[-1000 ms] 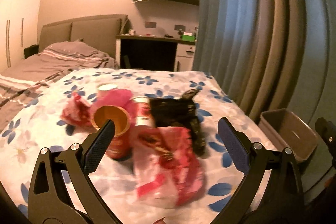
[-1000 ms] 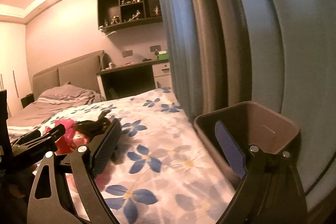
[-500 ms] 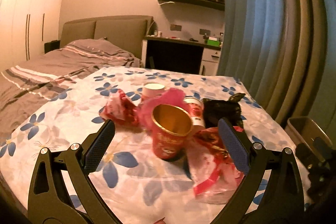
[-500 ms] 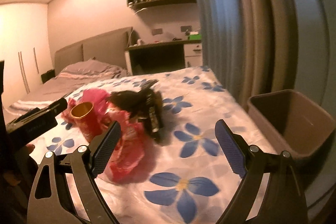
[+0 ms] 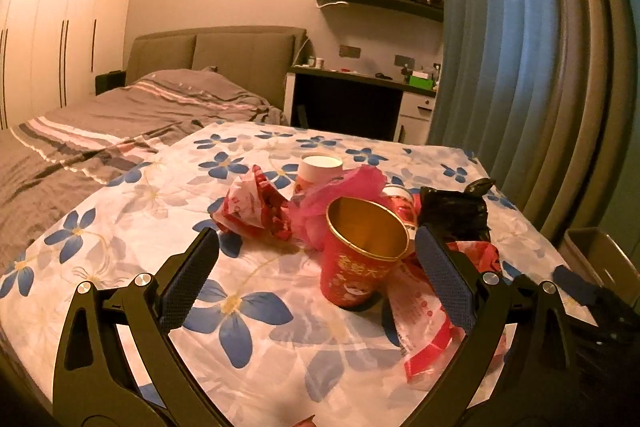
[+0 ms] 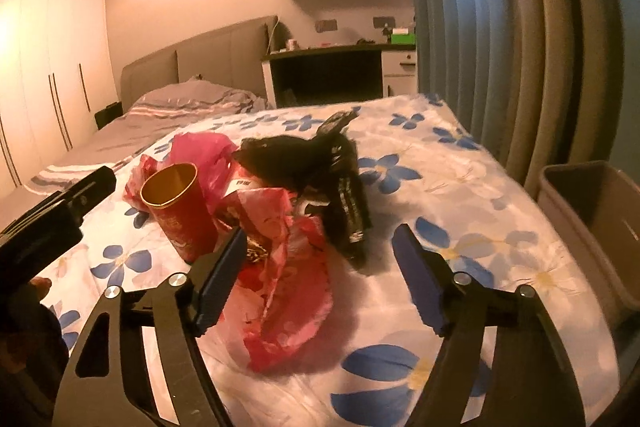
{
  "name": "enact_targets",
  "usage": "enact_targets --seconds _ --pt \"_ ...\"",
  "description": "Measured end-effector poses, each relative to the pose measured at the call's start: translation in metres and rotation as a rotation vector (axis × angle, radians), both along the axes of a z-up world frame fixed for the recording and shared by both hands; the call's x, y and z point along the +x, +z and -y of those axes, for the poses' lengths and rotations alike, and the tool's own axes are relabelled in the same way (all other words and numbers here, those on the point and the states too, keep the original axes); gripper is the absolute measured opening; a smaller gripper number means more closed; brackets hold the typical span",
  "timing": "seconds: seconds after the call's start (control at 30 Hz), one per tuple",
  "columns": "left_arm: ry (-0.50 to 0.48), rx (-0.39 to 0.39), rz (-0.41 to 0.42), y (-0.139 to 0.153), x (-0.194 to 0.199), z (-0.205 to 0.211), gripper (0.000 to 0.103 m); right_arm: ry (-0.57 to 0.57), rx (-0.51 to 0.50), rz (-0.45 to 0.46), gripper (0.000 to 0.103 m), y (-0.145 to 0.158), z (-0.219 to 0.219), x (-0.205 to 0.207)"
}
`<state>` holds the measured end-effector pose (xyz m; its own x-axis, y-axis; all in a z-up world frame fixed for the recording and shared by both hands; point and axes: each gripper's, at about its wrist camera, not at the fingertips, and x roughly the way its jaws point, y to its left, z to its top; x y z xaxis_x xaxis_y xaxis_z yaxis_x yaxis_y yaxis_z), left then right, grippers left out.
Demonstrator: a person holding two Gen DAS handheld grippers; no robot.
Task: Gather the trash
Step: 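Grasp the red wrapper with the right tool while the left grasps the red paper cup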
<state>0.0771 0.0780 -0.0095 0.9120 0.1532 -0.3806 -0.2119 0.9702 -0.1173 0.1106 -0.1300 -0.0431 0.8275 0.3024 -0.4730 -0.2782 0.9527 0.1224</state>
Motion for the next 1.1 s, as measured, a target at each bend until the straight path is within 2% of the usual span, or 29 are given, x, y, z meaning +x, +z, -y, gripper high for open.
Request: enact_targets --seconds 0.27,0.6,0.83,1.1 --pt "-0.022 0.004 -0.003 -0.002 0.004 -0.005 0.097 0.045 -0.019 -0.067 0.050 -0.006 -0.017 0.019" --pt "-0.069 0.000 -0.051 -0.012 0.016 -0.002 0.097 0.121 -0.037 -0.133 0.002 -0.014 -0.029 0.029" --pt "-0.081 -0.013 -0.071 -0.015 0.023 -0.002 0.097 0.126 -0.048 -0.056 0.001 -0.005 -0.023 0.011" --pt "-0.091 -0.024 -0.097 -0.017 0.035 0.004 0.097 0.070 0.018 0.015 0.001 0.019 0.012 -0.007"
